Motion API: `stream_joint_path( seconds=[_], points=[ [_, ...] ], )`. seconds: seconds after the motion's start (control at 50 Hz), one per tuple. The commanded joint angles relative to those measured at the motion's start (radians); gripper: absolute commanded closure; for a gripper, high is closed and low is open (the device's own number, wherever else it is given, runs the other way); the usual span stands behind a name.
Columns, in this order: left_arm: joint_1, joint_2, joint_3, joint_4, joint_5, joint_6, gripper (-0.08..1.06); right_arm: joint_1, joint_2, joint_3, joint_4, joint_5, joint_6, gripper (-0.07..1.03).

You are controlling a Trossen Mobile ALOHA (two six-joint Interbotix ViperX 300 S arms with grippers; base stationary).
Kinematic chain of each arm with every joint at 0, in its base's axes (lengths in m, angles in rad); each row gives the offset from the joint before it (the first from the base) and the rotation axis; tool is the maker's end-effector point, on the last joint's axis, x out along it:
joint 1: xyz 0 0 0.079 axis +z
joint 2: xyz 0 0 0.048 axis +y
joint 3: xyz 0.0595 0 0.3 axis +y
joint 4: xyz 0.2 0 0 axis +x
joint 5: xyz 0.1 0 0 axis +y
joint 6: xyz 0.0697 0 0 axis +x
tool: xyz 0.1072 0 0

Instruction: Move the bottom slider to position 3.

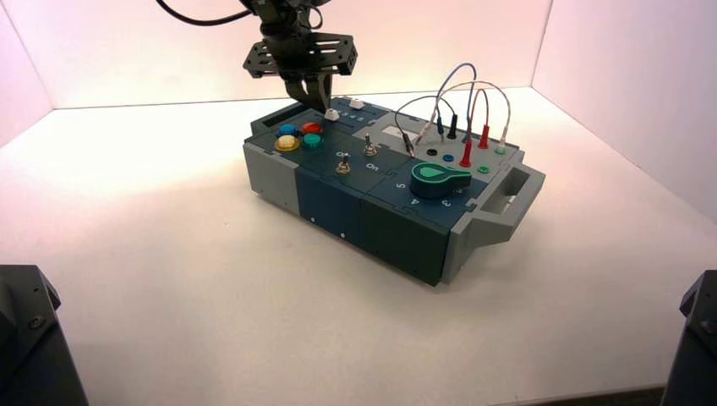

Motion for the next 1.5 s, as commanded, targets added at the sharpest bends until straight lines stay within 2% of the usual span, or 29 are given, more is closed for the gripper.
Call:
stream_joint_path(
  seconds=[0.02, 0.58, 0.88, 1.0, 1.1, 1.38, 1.5],
  points=[
    [-0.011, -0.014, -0.014, -0.002, -0.003, 0.003, 1.01, -0.003, 0.018, -0.035, 0.000, -0.011, 0.005, 0.99],
    [-0.017, -0.003, -0.014, -0.003, -0.003, 0.002, 1.01, -0.003, 0.017, -0.037, 0.000, -0.011, 0.005, 0.99],
    [0.008, 0.000, -0.025, 0.015, -0.012, 0.006, 1.01, -0.003, 0.017, -0.037, 0.002, -0.003, 0.005, 0.99],
    [0.037, -0.011, -0.023, 0.032, -0.029, 0.008, 1.01, -0.003, 0.017, -0.037, 0.005, -0.003, 0.005, 0.99],
    [0.067, -0.025, -0.020, 0.035, -0.037, 0.009, 1.01, -0.003, 0.018, -0.038, 0.009, 0.002, 0.005, 0.99],
    [0.097, -0.124, 0.000, 0.064, -0.043, 0.011, 1.01, 0.000, 0.017, -0.041, 0.012, 0.008, 0.005, 0.99],
    [0.097, -0.169, 0.006, 0.064, -0.043, 0.011, 1.01, 0.000, 0.017, -0.043, 0.014, 0.008, 0.003, 0.99]
  ],
)
